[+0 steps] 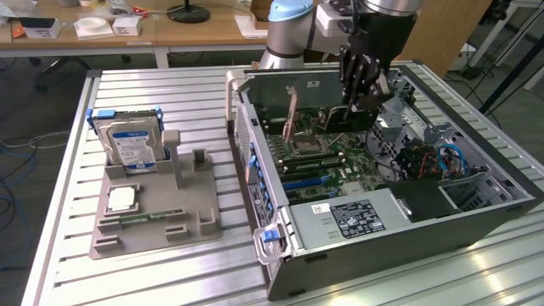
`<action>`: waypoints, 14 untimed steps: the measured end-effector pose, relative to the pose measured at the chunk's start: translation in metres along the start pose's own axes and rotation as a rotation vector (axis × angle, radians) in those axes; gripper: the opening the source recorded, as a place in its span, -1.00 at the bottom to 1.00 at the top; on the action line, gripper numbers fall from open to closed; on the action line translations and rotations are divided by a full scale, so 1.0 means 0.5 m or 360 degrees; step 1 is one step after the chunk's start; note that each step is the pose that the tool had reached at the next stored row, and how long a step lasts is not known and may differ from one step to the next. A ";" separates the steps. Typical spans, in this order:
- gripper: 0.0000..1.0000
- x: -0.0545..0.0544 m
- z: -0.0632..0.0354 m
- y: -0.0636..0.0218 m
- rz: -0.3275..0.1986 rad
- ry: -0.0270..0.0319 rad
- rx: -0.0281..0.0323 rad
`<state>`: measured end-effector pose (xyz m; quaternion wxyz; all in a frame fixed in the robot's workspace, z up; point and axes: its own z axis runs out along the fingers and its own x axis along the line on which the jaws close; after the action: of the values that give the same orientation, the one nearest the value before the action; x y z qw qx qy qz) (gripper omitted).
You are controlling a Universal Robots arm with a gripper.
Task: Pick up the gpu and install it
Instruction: 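Insert the gpu into the slot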
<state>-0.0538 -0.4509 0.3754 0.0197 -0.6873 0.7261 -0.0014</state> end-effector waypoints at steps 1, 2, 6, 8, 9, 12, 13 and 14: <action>-0.47 0.002 0.003 0.002 0.0000 0.00000 0.00000; -0.47 0.006 0.007 0.004 0.0000 0.00005 -0.00002; -0.47 0.034 0.021 0.006 0.0000 -0.00001 0.00000; -0.47 0.040 0.028 0.009 0.0000 -0.00003 0.00002; -0.47 0.040 0.032 0.009 0.0000 0.00003 0.00000; -0.47 0.040 0.042 0.010 0.0000 0.00013 0.00001; -0.47 0.040 0.046 0.011 0.0000 0.00017 0.00001; -0.47 0.040 0.050 0.012 0.0000 0.00021 0.00001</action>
<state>-0.0601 -0.4701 0.3499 0.0193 -0.6872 0.7262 -0.0019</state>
